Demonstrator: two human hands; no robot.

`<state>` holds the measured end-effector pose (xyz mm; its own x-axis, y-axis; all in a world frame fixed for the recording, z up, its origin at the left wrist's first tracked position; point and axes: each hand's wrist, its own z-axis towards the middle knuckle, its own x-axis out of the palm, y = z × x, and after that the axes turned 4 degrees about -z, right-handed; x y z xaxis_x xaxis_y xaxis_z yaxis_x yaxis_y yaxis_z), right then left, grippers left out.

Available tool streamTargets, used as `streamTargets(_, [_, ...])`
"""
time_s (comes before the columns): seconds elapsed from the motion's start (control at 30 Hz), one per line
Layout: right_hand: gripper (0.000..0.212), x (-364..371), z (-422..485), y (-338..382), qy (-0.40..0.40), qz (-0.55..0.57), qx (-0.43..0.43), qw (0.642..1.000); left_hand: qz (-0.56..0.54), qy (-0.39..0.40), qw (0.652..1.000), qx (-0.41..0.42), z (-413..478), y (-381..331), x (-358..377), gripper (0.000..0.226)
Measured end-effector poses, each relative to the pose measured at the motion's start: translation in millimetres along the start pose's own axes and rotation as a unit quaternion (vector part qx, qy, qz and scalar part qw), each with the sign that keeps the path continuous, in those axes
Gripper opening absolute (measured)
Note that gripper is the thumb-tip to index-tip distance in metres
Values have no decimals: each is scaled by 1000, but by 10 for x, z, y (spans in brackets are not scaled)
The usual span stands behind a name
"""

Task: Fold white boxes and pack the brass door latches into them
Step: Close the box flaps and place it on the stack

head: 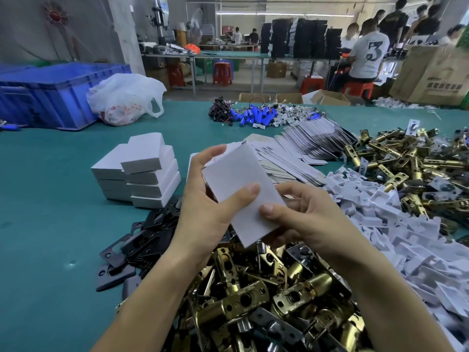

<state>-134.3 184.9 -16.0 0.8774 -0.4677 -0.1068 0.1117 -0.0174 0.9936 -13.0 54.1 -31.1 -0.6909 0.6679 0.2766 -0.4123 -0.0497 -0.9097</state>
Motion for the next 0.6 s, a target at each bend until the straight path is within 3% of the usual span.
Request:
streamTargets(0.13, [44, -34, -2, -3, 5, 13, -21, 1000, -4, 3, 1000, 19, 2, -17, -19, 49])
streamTargets(0.23, [43, -16, 8, -46, -5, -23, -34, 999, 60, -43, 995, 67, 52, -59, -97, 28])
streamTargets(0.33, [30, -1, 15, -37, -27, -29, -77, 996, 114, -56, 990, 62, 63, -85, -101, 24])
streamTargets(0.47, [43, 43, 47, -56, -96, -26, -74, 992, 142, -16, 990, 15, 42, -48, -44, 49])
streamTargets(0.6, [30, 111, 50, -71, -146, -59, -70, 985, 158, 7, 987, -23, -6, -54, 24, 73])
